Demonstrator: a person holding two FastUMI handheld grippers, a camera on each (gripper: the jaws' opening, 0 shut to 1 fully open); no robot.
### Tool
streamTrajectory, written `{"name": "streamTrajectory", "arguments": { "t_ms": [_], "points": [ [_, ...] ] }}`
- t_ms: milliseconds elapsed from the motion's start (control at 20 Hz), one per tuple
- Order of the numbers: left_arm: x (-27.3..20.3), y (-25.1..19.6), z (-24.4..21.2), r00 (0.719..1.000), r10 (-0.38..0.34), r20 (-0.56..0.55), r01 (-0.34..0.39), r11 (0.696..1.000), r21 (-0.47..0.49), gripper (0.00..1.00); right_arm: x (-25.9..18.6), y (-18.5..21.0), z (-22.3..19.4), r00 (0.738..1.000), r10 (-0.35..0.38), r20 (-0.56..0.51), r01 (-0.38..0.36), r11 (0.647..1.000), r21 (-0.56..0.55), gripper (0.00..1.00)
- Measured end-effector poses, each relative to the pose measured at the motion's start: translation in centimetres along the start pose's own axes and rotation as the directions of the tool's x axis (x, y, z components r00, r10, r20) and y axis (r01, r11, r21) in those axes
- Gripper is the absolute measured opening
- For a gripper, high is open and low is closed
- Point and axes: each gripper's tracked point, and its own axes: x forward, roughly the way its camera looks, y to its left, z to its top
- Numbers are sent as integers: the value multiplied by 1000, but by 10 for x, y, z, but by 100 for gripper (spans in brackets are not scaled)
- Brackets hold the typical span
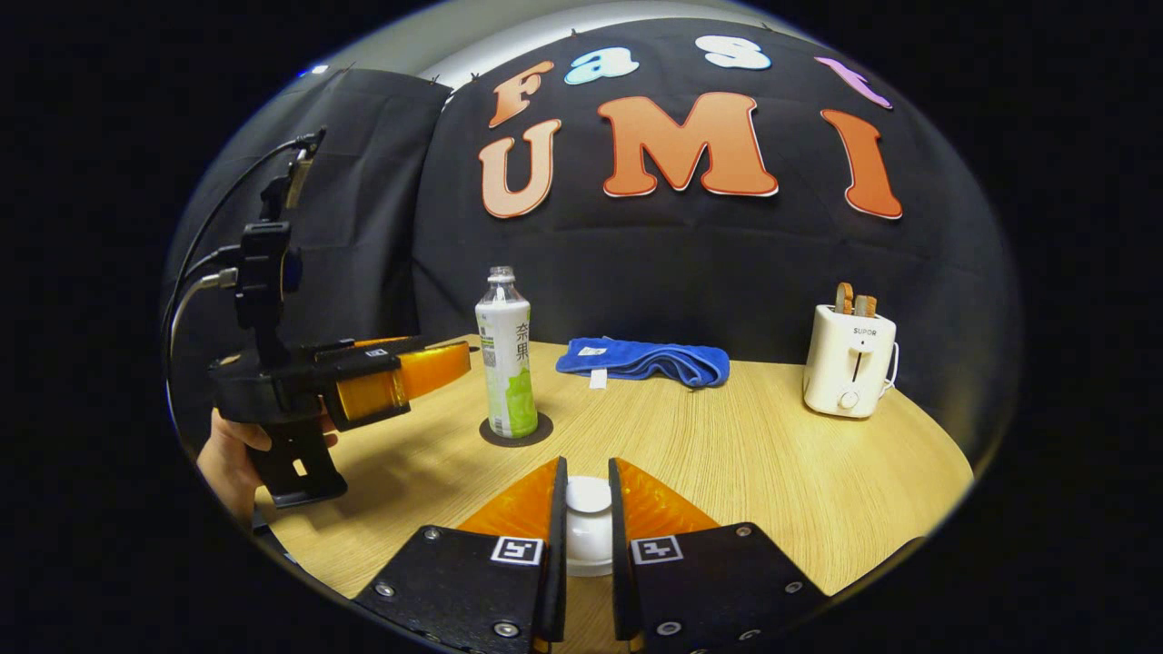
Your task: Open the teacup lid with one hand, grasp the water bottle and pour water into the teacup with the other hand; after pouring, place the water bottle on the coaster and then close the teacup lid.
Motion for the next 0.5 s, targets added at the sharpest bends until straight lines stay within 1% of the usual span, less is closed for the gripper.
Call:
{"name": "streamTrajectory", "arguments": {
  "t_ms": [500],
  "points": [
    [-5, 1, -4, 1000, 6, -2, -6, 1000, 1, 98, 8, 3, -8, 1000, 1, -24, -2, 1000, -20, 21]
  ]
}}
